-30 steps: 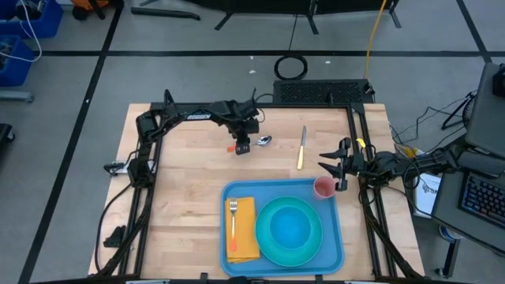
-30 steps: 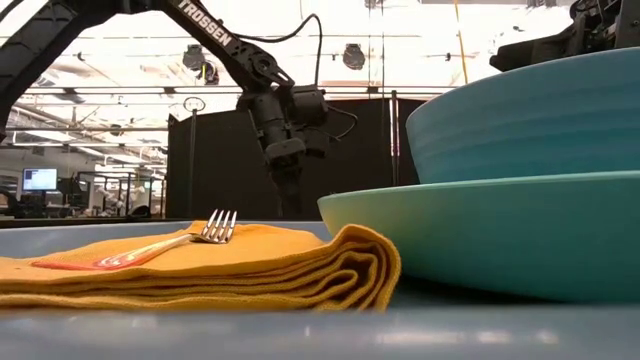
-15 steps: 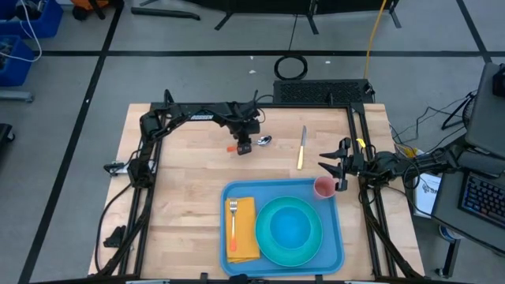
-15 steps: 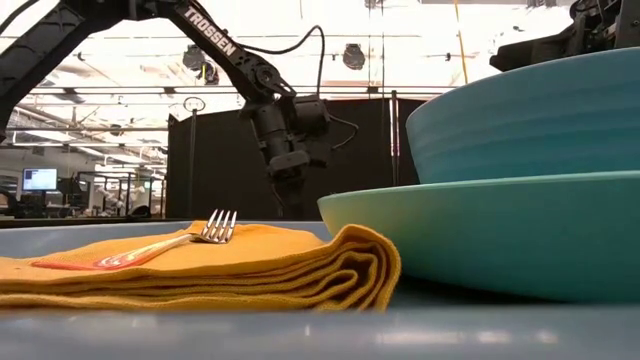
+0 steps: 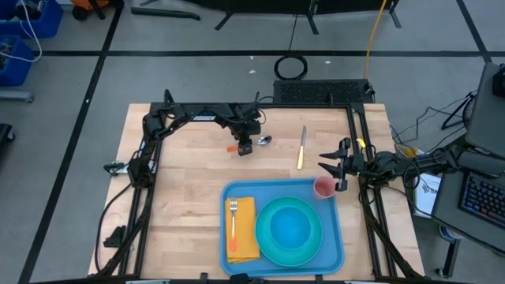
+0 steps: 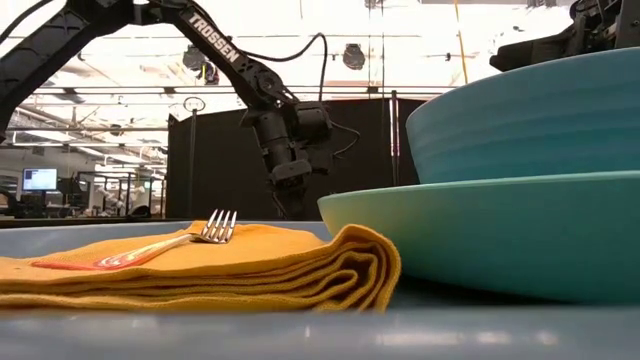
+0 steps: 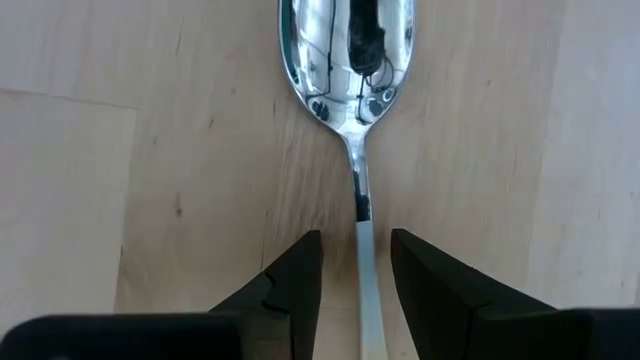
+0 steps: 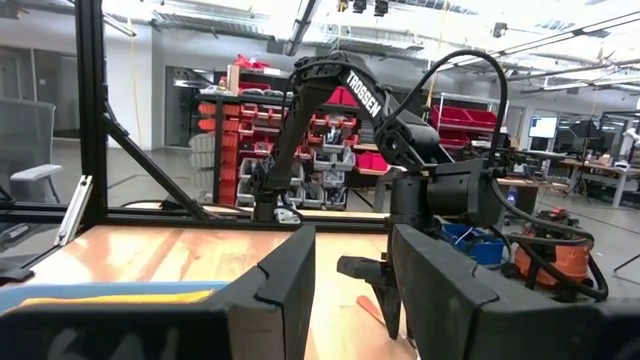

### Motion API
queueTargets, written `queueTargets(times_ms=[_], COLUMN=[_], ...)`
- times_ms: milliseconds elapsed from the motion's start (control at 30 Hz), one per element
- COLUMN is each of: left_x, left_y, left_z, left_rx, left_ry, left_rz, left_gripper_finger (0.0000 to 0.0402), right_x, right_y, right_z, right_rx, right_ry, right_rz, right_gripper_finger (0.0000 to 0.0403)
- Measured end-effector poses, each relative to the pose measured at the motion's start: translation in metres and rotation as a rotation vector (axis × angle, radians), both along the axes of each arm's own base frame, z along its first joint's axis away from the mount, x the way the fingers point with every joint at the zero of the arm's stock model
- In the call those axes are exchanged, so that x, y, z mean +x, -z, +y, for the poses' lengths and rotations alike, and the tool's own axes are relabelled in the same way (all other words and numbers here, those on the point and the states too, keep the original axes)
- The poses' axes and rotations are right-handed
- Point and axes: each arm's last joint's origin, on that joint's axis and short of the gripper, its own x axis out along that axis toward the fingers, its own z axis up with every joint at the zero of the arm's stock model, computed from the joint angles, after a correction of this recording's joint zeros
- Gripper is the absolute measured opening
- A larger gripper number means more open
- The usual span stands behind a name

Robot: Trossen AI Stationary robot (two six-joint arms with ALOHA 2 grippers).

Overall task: Set up tray
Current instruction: Put the orange spoon on the orange table napkin to the right of the orange fork

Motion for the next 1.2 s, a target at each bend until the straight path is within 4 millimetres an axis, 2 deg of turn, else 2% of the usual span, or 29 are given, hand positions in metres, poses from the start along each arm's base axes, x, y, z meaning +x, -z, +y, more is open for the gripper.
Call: queueTargets(times_ms=[133,233,400,467,933,1067,1200], left_x=[0.000,0.001,0.001,0.001,0.004,0.003,0.000], left_y=[0.000,0.001,0.001,0.001,0.001,-0.004,-0.022], left_z=[0.000,0.000,0.000,0.000,0.000,-0.001,-0.002], left_rx=[-0.002,0.013,0.030,0.031,0.042,0.061,0.085], left_ry=[-0.004,-0.006,0.010,0.016,-0.032,-0.054,-0.092], left_rz=[-0.003,0.004,0.002,-0.002,-0.009,-0.009,-0.030], left_gripper_finger=[0.0128,0.0112,0.0028,0.0014,0.0009,0.0009,0.0009], right_x=[0.000,0.000,0.000,0.000,0.000,0.000,0.000], right_y=[0.000,0.000,0.000,0.000,0.000,0.000,0.000], right_z=[0.000,0.000,0.000,0.000,0.000,0.000,0.000], right_rx=[0.000,0.000,0.000,0.000,0.000,0.000,0.000], right_ry=[0.001,0.001,0.000,0.000,0.000,0.000,0.000], right_rz=[0.000,0.000,0.000,0.000,0.000,0.000,0.000], right_gripper_finger=[0.0125,0.0125,0.0125,0.0125,0.0125,0.0125,0.0125])
